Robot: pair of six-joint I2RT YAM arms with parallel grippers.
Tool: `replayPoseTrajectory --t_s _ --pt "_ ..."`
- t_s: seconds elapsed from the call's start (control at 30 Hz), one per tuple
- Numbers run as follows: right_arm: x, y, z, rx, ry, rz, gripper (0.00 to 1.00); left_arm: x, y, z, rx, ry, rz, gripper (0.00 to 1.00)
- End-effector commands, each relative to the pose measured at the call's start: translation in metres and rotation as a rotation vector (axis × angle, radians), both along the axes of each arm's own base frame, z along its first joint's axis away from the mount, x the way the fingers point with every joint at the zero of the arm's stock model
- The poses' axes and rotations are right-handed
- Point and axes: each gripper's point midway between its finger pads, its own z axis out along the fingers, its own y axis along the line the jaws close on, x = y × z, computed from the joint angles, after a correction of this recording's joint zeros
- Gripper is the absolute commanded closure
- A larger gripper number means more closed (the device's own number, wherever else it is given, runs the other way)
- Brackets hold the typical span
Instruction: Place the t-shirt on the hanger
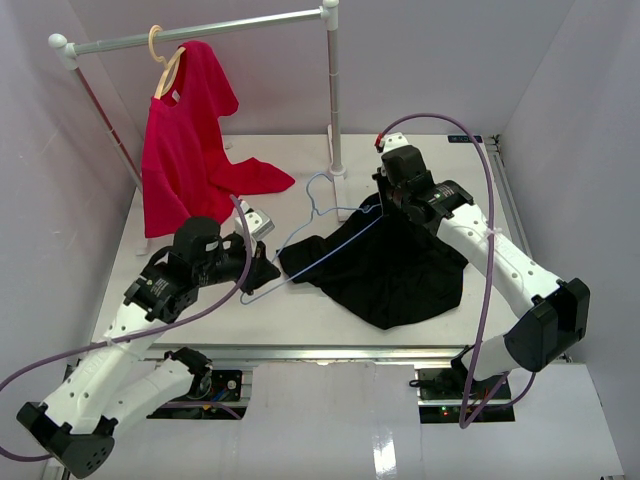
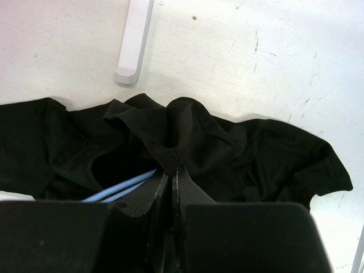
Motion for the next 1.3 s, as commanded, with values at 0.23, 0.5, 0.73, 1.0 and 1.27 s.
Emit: replayPoseTrajectory --t_s 0.23,0.5,0.73,1.0,1.27 --pt "0.001 0.017 0.030 0.070 -0.065 0.083 0.92 0.032 -0.032 0.025 -0.107 -0.126 -0.057 1.00" --pt "-0.028 0.033 0.051 0.190 -0.110 0.127 0.92 0.057 -0.033 0.041 -0.199 -0.155 0.087 1.00" --pt "-0.050 0.043 0.064 0.262 -0.151 0.118 0.92 0.068 -0.042 0.037 -0.262 -0.151 0.117 1.00" --pt "-0.069 0.066 0.073 0.291 -0.177 0.158 0.92 0.053 -0.073 0.040 -0.376 -0.167 -0.062 1.00" --pt "-0.058 0.052 0.087 0.214 -0.255 0.119 0.92 0.034 -0.087 0.019 -0.415 -0.185 -0.193 1.00"
